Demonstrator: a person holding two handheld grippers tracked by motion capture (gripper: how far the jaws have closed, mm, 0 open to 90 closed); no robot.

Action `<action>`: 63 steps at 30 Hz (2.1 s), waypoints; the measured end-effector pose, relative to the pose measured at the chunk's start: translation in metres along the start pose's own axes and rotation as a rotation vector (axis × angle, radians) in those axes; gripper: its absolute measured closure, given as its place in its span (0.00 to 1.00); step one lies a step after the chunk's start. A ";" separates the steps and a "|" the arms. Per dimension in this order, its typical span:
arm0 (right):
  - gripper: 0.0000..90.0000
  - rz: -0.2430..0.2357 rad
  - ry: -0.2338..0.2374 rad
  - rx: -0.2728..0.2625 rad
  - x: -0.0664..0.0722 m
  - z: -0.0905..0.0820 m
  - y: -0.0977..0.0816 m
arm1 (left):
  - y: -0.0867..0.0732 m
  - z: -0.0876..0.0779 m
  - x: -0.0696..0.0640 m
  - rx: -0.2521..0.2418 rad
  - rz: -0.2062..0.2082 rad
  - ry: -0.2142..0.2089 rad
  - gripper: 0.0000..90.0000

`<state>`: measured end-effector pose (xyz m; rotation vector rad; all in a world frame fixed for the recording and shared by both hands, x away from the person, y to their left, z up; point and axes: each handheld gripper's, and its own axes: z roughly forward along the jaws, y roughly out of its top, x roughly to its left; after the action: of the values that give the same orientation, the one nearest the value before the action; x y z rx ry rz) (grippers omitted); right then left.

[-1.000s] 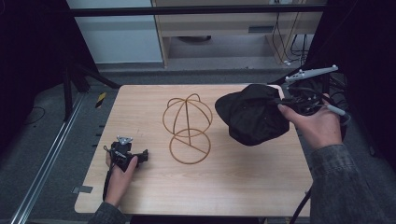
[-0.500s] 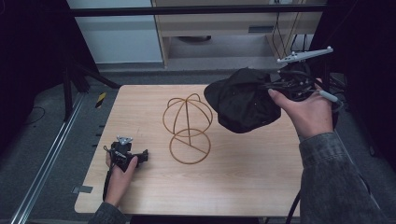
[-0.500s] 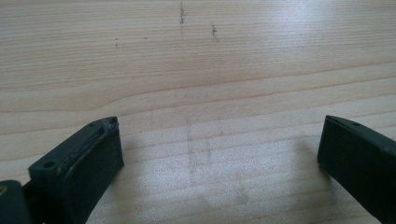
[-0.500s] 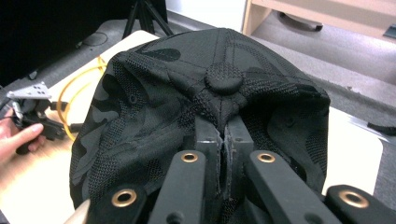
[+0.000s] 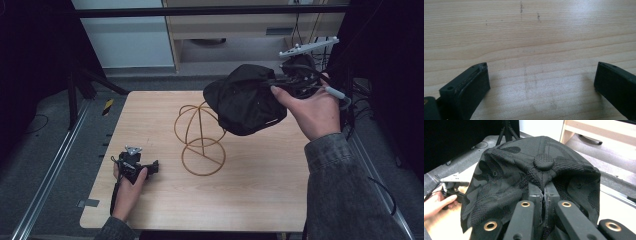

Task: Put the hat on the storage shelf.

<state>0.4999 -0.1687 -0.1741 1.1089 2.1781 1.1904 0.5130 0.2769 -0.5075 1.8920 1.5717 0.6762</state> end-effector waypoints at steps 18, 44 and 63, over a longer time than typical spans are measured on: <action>0.97 -0.043 0.055 0.005 0.026 0.017 0.022 | 0.000 0.000 0.000 0.001 0.001 0.000 0.00; 0.97 -0.092 0.125 0.023 0.056 0.062 0.042 | 0.000 0.000 0.000 -0.002 0.001 -0.002 0.00; 0.97 -0.137 0.169 0.096 0.072 0.090 0.040 | 0.000 0.000 0.000 -0.002 0.002 -0.003 0.00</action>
<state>0.5357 -0.0526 -0.1886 0.9078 2.4189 1.1674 0.5132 0.2773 -0.5076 1.8927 1.5665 0.6755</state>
